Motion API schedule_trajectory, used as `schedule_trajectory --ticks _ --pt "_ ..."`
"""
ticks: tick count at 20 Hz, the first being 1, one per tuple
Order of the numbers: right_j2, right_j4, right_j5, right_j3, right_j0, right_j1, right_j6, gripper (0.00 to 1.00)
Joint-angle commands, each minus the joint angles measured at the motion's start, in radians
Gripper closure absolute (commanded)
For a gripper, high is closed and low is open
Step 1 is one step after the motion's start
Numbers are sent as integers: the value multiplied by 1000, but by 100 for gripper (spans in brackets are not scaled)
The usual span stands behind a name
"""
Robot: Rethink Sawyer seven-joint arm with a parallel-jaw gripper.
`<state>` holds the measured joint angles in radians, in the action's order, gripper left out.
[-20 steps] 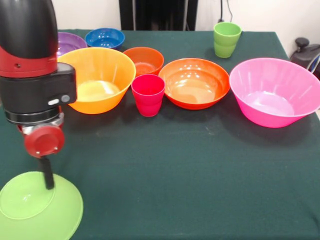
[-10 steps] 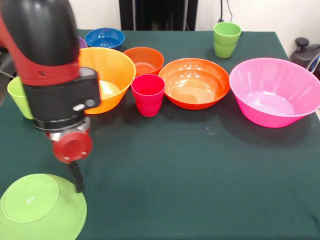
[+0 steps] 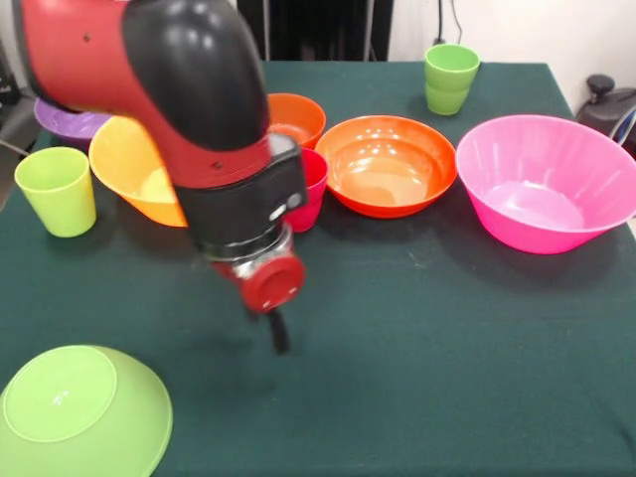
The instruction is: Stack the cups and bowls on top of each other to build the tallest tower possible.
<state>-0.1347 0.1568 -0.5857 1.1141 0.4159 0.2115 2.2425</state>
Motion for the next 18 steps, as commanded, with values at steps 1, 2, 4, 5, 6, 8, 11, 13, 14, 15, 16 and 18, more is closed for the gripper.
schedule_trajectory --ticks 1,2,4,5,6,8,11,13,14,15,16,18 --pt "41 27 -211 199 -12 182 132 0" --pt "75 11 -224 197 -17 219 131 0" --pt "114 -14 -238 175 -15 255 118 0" --pt "124 -23 -240 161 -11 262 107 0" --pt "139 -42 -249 121 -3 261 84 0" --pt "163 -71 -255 47 7 245 47 0" --pt "193 -104 -233 -44 14 214 10 0" --pt "199 -109 -206 -99 23 179 -8 0" --pt "201 -115 -180 -143 28 147 -16 0" --pt "198 -116 -165 -177 36 117 -24 0" --pt "194 -118 -150 -212 44 87 -31 0" --pt "187 -122 -132 -280 59 28 -45 0"
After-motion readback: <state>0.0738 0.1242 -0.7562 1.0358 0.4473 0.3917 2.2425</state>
